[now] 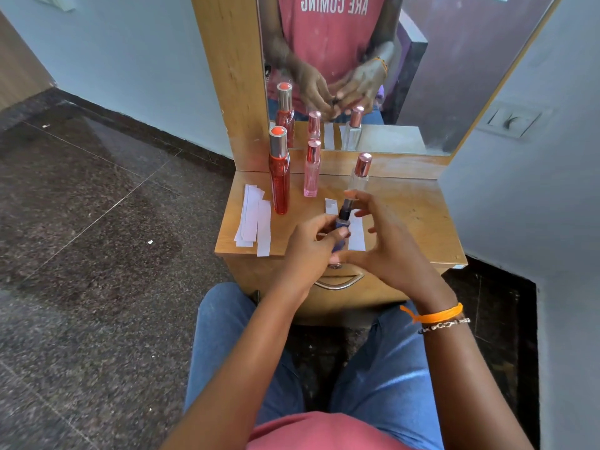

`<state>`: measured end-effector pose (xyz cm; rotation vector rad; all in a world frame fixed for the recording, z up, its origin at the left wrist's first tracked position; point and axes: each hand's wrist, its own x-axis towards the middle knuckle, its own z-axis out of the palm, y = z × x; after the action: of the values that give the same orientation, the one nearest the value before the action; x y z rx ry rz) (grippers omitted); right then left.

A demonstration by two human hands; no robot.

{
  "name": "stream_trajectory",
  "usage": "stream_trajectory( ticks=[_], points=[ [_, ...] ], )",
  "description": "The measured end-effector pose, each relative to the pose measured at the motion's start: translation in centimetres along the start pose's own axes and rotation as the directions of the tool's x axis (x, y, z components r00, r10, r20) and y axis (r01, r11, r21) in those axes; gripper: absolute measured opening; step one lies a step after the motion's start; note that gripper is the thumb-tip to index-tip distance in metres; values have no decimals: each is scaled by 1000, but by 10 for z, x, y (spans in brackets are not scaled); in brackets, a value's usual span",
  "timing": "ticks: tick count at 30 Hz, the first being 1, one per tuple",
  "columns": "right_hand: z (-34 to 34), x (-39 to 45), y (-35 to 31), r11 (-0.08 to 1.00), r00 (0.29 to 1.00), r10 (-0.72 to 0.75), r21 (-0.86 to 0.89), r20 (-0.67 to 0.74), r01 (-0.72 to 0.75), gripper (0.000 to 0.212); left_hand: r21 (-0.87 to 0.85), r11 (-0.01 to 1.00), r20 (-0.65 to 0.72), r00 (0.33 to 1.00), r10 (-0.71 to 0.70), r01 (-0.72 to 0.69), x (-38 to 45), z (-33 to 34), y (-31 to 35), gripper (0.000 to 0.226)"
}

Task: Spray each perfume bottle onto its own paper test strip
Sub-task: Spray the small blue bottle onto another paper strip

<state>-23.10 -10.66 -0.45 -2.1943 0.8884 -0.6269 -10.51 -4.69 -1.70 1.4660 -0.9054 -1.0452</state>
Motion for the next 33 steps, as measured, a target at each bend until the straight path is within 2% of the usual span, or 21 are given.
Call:
stream_trajectory(
  ticks=[2,4,7,9,11,14,17,21,28,33],
  points=[
    [-8,5,-4,999,998,-29,33,-50,31,57,108,991,7,997,79,-80,2,-5,0,15],
    [-14,12,-9,998,996,-67,12,-61,68,39,174,977,24,992,124,-127,4,-8,1,12],
    [-20,24,-18,996,997,-73,-48,6,73,23,201,970,-7,989,145,-140,7,-9,1,18],
    [-23,34,-24,989,996,-85,-122,15,86,18,195,971,-44,988,147,-136,9,-11,-1,36],
    [-24,46,-28,964,991,-132,-237,-20,123,16,226,965,-99,982,159,-133,10,-15,-1,47],
    [-22,65,-32,870,979,-194,-473,-65,141,16,238,963,-146,976,164,-127,10,-19,-2,37],
    [-19,79,-31,751,973,-226,-643,-37,150,12,259,959,-152,976,159,-116,10,-19,-6,29],
    [-11,88,-27,695,984,-179,-709,-10,119,17,233,967,-140,981,134,-99,12,-16,-9,29],
    [-8,91,-22,676,988,-153,-733,-33,80,12,223,972,-127,986,110,-80,11,-19,-11,30],
    [-11,92,-27,650,991,-137,-754,5,93,23,233,970,-123,988,96,-65,11,-18,-10,30]
  ],
)
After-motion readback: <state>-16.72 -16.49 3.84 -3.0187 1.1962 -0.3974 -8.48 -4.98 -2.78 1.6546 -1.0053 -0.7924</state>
